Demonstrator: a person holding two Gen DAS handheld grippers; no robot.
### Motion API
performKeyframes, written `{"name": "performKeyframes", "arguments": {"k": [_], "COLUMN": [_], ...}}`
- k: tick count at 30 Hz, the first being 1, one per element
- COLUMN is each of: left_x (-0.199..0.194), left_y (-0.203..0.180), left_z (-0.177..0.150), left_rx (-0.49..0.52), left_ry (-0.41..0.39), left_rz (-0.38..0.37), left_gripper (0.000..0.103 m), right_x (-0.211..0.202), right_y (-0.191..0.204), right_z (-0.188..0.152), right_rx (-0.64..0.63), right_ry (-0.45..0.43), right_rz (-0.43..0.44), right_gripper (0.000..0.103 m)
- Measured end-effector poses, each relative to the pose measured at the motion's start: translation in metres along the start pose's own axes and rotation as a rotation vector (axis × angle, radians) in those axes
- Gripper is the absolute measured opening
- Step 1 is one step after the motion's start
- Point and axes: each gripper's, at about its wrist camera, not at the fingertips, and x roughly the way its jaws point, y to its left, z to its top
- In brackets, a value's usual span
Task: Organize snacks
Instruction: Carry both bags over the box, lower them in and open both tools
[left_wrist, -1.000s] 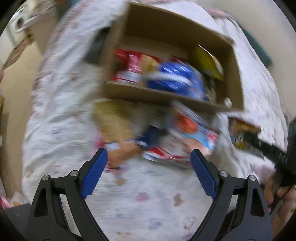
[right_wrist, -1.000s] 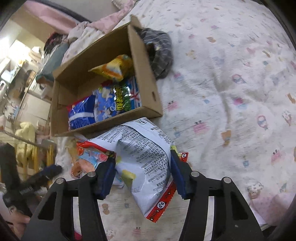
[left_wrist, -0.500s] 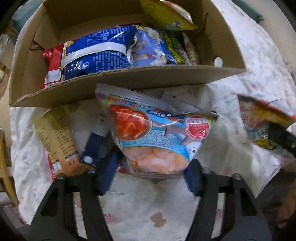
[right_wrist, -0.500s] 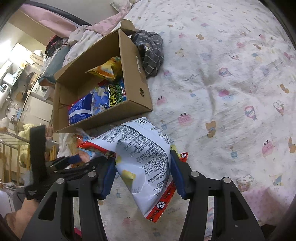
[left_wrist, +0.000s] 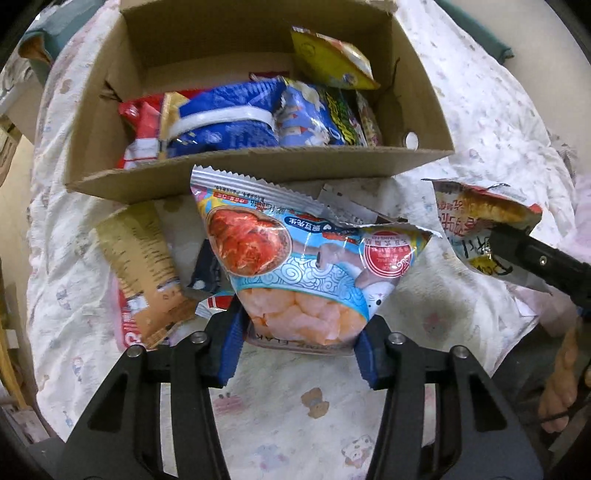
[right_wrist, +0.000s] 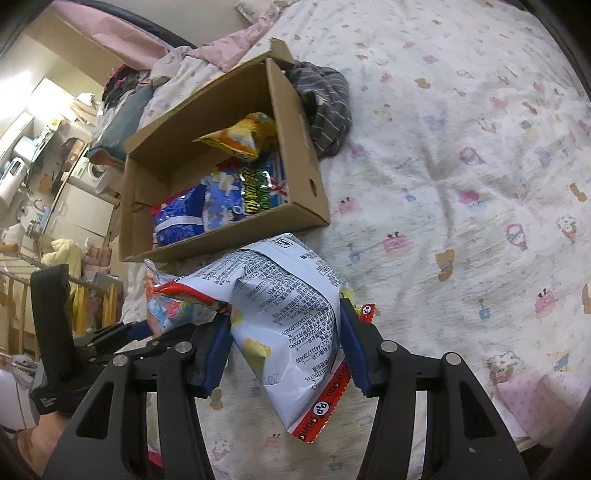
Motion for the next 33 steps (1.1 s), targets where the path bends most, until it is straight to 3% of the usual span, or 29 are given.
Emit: {"name": "performKeyframes", "arguments": {"k": [10, 19, 24, 33], "left_x": [-0.028, -0.062, -0.081, -0.116], "left_y": [0.033, 0.051, 0.055, 0.053], "left_z": [-0.014, -0.024, -0.022, 0.002], "left_rx": [-0.028, -0.066, -0.129, -0.105], "left_ry": [-0.068, -0.142, -0.18, -0.267], "left_rz": [0.057, 0.064, 0.031, 0.041], "left_gripper": [0.047, 0.047, 0.047, 0.047], "right_x": [0.0, -0.011, -0.024, -0.05], "right_y": [0.015, 0.037, 0.049, 0.07], "right_z": [-0.004, -0.003, 0.0, 0.023], "right_rx": [-0.034, -0.093, -0.107, -0.124], "right_ry": [0.004, -0.032, -0.065, -0.141], "right_rz": [-0.002, 0.068, 0.116, 0.165], "right_gripper": [0.056, 0.056, 0.056, 0.056]}}
